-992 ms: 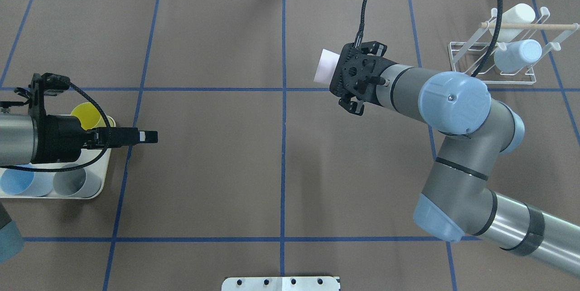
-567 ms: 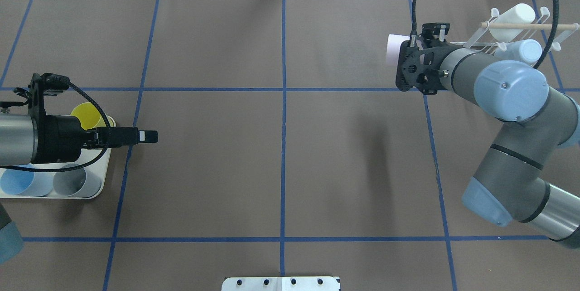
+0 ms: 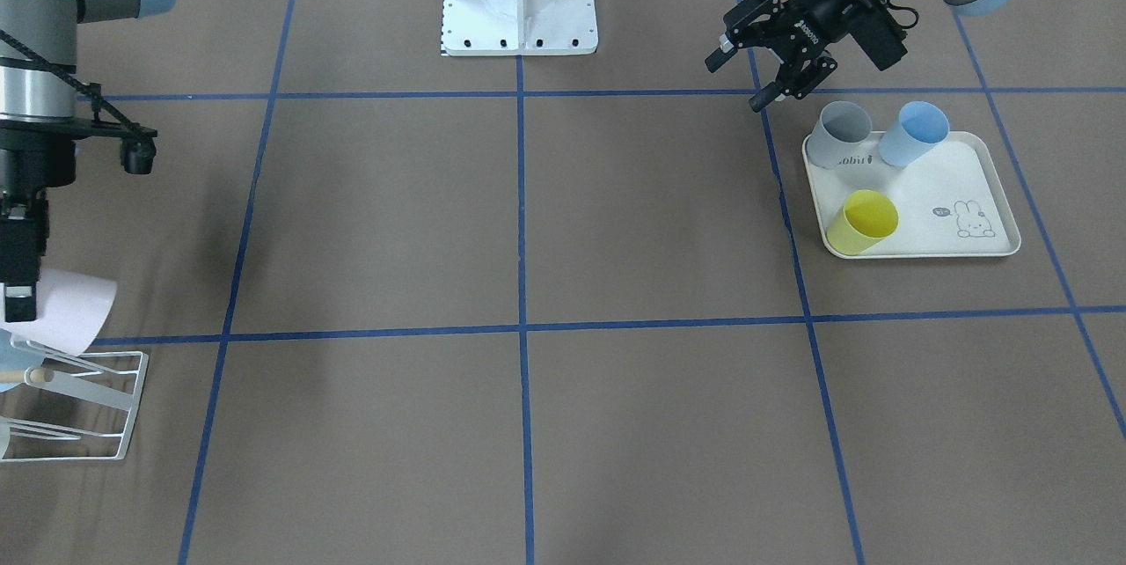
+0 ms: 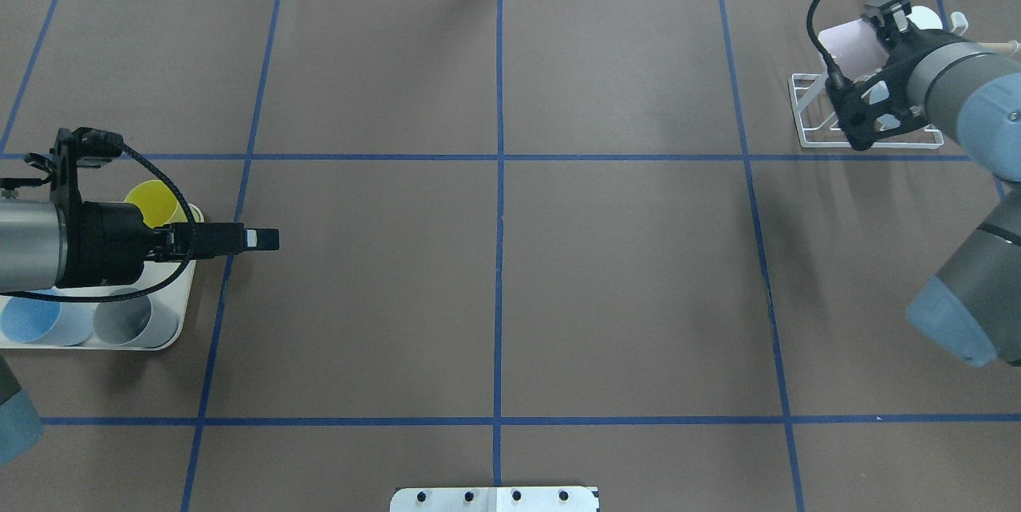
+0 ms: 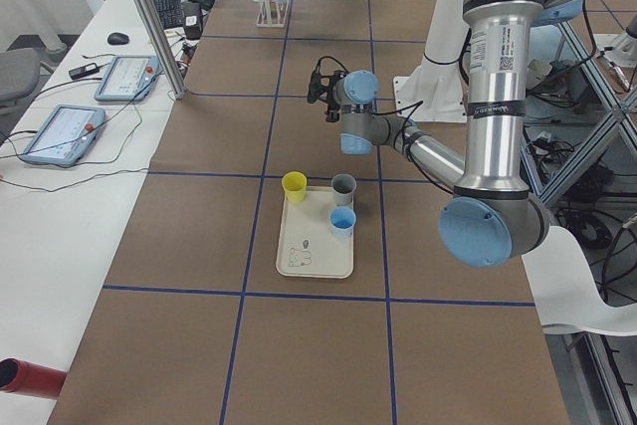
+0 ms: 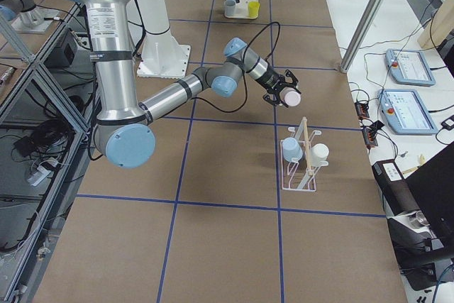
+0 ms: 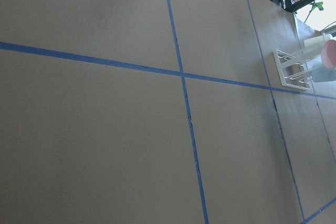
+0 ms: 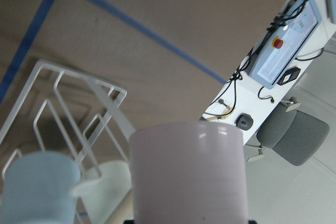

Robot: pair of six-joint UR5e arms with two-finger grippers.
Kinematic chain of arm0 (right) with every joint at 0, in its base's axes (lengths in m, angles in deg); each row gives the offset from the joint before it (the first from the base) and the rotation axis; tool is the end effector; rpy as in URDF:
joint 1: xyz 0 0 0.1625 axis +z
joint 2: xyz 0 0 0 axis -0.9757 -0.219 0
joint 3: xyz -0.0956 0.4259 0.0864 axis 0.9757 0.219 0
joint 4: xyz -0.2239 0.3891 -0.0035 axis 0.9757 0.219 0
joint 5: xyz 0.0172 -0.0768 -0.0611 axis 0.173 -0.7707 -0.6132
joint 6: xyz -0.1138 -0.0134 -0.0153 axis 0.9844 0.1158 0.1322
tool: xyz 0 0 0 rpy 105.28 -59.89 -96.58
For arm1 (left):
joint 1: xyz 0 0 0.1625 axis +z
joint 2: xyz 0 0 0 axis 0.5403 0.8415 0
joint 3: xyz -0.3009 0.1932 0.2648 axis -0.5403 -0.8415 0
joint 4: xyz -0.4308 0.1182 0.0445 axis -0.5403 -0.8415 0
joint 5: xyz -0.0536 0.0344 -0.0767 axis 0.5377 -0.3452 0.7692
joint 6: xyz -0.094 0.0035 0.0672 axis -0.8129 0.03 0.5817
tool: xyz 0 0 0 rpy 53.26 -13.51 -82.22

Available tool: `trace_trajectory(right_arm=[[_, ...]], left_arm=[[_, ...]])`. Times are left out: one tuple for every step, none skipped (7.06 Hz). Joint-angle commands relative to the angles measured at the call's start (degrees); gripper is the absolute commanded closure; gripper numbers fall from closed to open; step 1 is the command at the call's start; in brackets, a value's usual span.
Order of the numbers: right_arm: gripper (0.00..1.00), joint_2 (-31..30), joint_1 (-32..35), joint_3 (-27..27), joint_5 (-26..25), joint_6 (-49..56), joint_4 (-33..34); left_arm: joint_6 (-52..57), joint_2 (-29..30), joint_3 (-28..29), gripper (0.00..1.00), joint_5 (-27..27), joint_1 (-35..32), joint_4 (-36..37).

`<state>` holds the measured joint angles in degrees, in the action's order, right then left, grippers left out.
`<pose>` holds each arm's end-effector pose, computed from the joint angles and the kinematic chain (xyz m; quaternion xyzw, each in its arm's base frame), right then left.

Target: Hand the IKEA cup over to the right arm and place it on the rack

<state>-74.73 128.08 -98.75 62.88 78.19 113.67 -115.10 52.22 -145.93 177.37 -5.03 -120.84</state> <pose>-0.2306 -0.5476 0.4166 0.3874 0.2446 -0.6799 0.5726 0.3331 -0.3720 0.3349 0.1573 0.6817 -0.0363 0.7135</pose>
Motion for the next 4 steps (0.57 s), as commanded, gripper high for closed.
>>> trace_trajectory(right_arm=[[1.0, -2.1, 4.5, 0.2, -0.8, 12.2, 0.0], [1.0, -2.3, 4.2, 0.9, -2.5, 12.0, 0.0], [1.0, -2.2, 4.1, 1.4, -2.9, 11.5, 0.1], [1.0, -2.1, 4.0, 2.1, -2.9, 11.1, 0.0]], left_arm=[[-0.1, 0.1, 0.1, 0.0, 0.0, 0.1, 0.0], [-0.1, 0.2, 0.1, 0.0, 0.0, 0.1, 0.0], [-0.1, 0.3, 0.1, 0.0, 0.0, 0.2, 0.0], [-0.1, 0.3, 0.1, 0.0, 0.0, 0.2, 0.0]])
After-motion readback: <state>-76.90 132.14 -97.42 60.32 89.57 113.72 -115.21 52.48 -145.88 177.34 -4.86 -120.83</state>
